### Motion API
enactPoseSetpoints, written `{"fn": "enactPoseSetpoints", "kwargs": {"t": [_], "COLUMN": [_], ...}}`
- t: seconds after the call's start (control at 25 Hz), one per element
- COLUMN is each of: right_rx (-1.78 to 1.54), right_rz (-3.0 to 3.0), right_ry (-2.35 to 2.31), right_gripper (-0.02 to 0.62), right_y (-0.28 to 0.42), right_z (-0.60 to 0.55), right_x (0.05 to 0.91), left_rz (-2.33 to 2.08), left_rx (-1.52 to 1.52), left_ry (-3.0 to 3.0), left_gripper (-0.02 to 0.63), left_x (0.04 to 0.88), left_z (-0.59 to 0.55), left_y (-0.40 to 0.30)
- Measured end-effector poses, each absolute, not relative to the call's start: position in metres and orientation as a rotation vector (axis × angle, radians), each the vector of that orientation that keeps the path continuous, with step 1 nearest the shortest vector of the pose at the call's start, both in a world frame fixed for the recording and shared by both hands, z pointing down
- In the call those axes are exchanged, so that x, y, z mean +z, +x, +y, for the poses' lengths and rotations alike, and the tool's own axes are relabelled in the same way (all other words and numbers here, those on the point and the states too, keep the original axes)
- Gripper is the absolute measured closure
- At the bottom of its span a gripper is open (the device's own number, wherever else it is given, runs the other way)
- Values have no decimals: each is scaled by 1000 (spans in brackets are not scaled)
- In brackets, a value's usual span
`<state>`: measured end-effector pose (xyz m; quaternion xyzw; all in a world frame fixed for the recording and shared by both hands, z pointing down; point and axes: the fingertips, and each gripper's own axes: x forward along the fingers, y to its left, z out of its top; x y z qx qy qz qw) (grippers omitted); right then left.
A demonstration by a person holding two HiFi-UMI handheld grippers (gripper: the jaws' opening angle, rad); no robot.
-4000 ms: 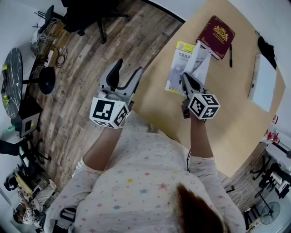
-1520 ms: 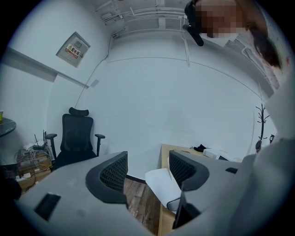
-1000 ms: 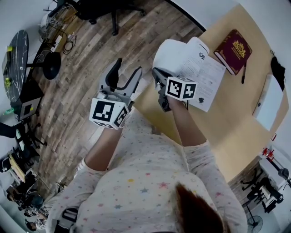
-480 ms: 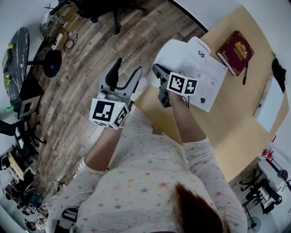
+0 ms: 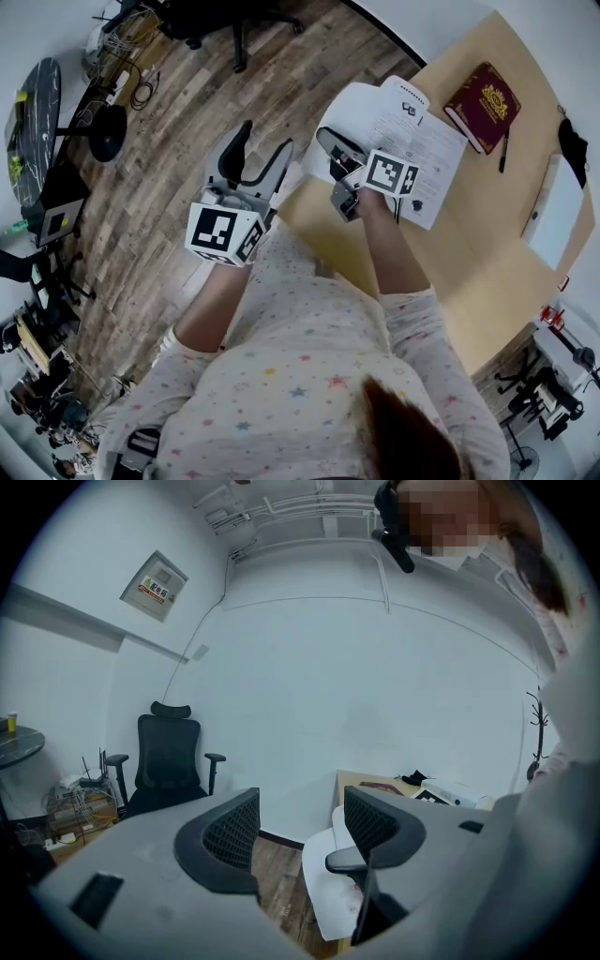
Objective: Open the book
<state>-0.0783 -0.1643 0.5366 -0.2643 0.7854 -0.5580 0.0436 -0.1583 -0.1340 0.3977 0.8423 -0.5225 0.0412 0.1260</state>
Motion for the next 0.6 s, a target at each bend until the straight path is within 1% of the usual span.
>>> {"fn": "enactPoseSetpoints", "kwargs": {"t": [0.16,0.28,0.6], "right_rx": [-1607,-1517,-1334], "right_rz": [2407,2485,2648], "right_ry": [-706,-812,-1177], "right_gripper": [548,546,534], "right_y": [-71,-49,15], "right_z": [-160,-159,-157], "right_x": [496,486,496], "left_rz": [-1511,-1499,-1454], "left_rx": [119,117,105], "left_ry": [2464,2471,2504], "left_gripper": [347,347,347], "left_x": [397,397,392], "left_z": [-133,-133,-132], "left_y": [-156,-153,-139]}}
